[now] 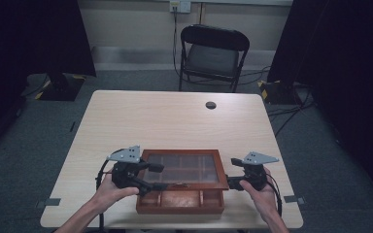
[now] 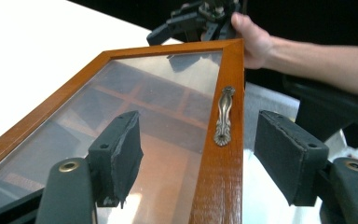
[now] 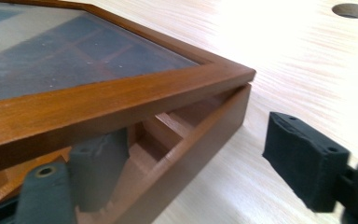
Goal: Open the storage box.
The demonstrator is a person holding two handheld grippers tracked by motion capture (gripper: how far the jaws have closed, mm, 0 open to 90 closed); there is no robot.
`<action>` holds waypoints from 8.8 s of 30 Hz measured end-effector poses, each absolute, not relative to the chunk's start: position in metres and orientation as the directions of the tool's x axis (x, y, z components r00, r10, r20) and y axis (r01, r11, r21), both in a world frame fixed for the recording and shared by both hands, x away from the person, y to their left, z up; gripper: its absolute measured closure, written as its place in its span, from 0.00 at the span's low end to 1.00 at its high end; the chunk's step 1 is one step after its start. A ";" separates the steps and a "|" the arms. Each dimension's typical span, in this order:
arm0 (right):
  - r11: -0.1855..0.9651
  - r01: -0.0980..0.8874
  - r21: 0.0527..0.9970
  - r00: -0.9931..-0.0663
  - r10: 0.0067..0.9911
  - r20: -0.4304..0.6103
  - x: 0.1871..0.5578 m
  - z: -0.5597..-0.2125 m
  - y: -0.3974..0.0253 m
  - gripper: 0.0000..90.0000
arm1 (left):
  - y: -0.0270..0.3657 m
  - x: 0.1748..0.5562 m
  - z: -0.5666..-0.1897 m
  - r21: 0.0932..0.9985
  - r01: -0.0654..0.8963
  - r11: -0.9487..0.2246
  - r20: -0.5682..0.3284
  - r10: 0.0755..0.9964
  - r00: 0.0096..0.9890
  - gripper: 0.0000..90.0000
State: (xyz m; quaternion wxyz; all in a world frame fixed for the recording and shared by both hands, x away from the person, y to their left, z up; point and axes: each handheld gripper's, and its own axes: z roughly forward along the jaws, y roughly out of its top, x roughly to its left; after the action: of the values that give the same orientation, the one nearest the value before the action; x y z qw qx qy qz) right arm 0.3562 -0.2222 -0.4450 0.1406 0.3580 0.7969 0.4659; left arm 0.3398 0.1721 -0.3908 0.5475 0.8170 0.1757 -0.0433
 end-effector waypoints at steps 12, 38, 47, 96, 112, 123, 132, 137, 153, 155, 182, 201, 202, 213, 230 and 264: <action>0.304 0.425 0.853 -0.705 0.702 0.101 0.366 -0.435 -0.215 0.25 | 0.180 0.339 -0.390 0.889 0.324 -0.322 -0.234 0.288 0.929 0.23; 0.282 0.431 0.857 -0.719 0.682 0.137 0.379 -0.423 -0.211 0.29 | 0.200 0.349 -0.392 0.920 0.287 -0.268 -0.171 0.386 0.907 0.37; 0.269 0.427 0.863 -0.719 0.680 0.144 0.381 -0.422 -0.212 0.31 | 0.201 0.355 -0.386 0.920 0.282 -0.271 -0.160 0.398 0.904 0.42; 0.228 0.404 0.886 -0.743 0.647 0.173 0.396 -0.414 -0.197 0.35 | 0.220 0.384 -0.395 0.928 0.317 -0.193 -0.196 0.470 0.860 0.53; 0.197 0.411 0.890 -0.737 0.646 0.198 0.408 -0.414 -0.196 0.47 | 0.221 0.400 -0.394 0.928 0.332 -0.167 -0.214 0.492 0.844 0.57; 0.183 0.413 0.892 -0.729 0.653 0.204 0.414 -0.414 -0.192 0.47 | 0.221 0.409 -0.400 0.919 0.358 -0.166 -0.227 0.519 0.824 0.56; 0.176 0.416 0.892 -0.728 0.652 0.211 0.418 -0.414 -0.190 0.44 | 0.218 0.417 -0.408 0.911 0.370 -0.183 -0.224 0.535 0.815 0.58; 0.173 0.418 0.892 -0.719 0.663 0.208 0.420 -0.416 -0.190 0.42 | 0.218 0.419 -0.408 0.911 0.371 -0.179 -0.223 0.542 0.810 0.59; 0.177 0.446 0.878 -0.716 0.659 0.230 0.434 -0.426 -0.183 0.44 | 0.222 0.430 -0.416 0.902 0.397 -0.168 -0.244 0.560 0.792 0.63; 0.178 0.444 0.878 -0.715 0.661 0.227 0.435 -0.426 -0.183 0.45 | 0.221 0.431 -0.418 0.899 0.403 -0.171 -0.246 0.565 0.788 0.63; 0.181 0.472 0.863 -0.694 0.680 0.237 0.453 -0.442 -0.182 0.49 | 0.218 0.452 -0.441 0.872 0.446 -0.203 -0.251 0.597 0.762 0.68; 0.144 0.503 0.852 -0.660 0.701 0.271 0.463 -0.449 -0.186 0.51 | 0.212 0.470 -0.446 0.852 0.496 -0.168 -0.308 0.605 0.734 0.70; 0.144 0.503 0.852 -0.660 0.701 0.271 0.463 -0.449 -0.186 0.51 | 0.212 0.470 -0.446 0.852 0.496 -0.168 -0.308 0.605 0.734 0.70; 0.109 0.496 0.862 -0.650 0.704 0.285 0.476 -0.444 -0.177 0.45 | 0.209 0.479 -0.447 0.845 0.504 -0.179 -0.313 0.600 0.737 0.70; 0.139 0.519 0.844 -0.634 0.725 0.270 0.478 -0.455 -0.179 0.37 | 0.207 0.482 -0.454 0.841 0.511 -0.176 -0.310 0.618 0.723 0.62; 0.142 0.618 0.773 -0.570 0.758 0.317 0.491 -0.480 -0.175 0.14 | 0.212 0.492 -0.480 0.768 0.612 -0.188 -0.376 0.641 0.669 0.41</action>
State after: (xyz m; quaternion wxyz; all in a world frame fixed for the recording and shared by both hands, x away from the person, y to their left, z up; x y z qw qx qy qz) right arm 0.4905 -0.1754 -0.4803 0.0742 0.4574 0.7520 0.4688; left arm 0.4925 0.2123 -0.4799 0.4909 0.7705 0.4065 0.0147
